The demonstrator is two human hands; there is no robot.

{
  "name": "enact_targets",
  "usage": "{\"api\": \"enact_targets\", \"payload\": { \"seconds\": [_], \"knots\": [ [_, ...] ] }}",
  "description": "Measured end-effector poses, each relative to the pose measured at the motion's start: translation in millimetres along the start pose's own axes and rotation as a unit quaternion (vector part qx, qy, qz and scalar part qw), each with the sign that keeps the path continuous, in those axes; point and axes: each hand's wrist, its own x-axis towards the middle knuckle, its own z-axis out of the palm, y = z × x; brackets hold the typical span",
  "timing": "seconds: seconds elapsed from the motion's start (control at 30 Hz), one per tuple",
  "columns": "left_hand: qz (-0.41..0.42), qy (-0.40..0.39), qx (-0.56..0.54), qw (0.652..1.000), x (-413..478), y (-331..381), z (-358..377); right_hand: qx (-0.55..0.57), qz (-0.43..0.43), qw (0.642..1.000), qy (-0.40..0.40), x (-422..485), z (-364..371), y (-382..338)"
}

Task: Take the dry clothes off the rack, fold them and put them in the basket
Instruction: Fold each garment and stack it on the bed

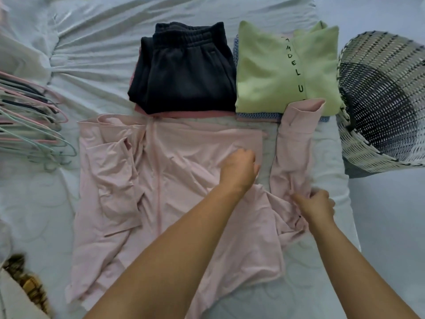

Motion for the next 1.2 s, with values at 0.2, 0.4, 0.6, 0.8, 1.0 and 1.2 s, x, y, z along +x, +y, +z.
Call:
{"api": "enact_targets", "payload": {
  "seconds": [0.2,0.4,0.6,0.8,1.0,1.2],
  "knots": [
    [-0.042,0.010,0.043,0.998,54.9,16.2,24.3,0.142,0.033,0.981,-0.126,-29.4,-8.1,52.9],
    [-0.100,0.090,-0.015,0.991,90.9,21.8,-5.0,0.419,0.054,0.877,-0.227,-67.6,-5.7,63.6],
    [-0.136,0.132,-0.485,0.854,67.4,-28.0,-85.5,0.547,0.073,0.758,-0.347,-113.8,-22.6,32.3],
    [-0.204,0.187,-0.468,0.840,40.5,-133.5,-140.9,0.475,0.137,0.697,-0.519,-203.0,38.9,14.5],
    [-0.185,0.235,-0.262,0.918,-1.7,-190.5,-123.8,0.328,0.183,0.766,-0.522,-235.6,133.2,40.4],
    [0.005,-0.018,-0.128,0.992,-109.6,-161.6,-44.4,0.157,0.016,0.958,-0.239,-166.2,88.3,15.3]
  ]
}}
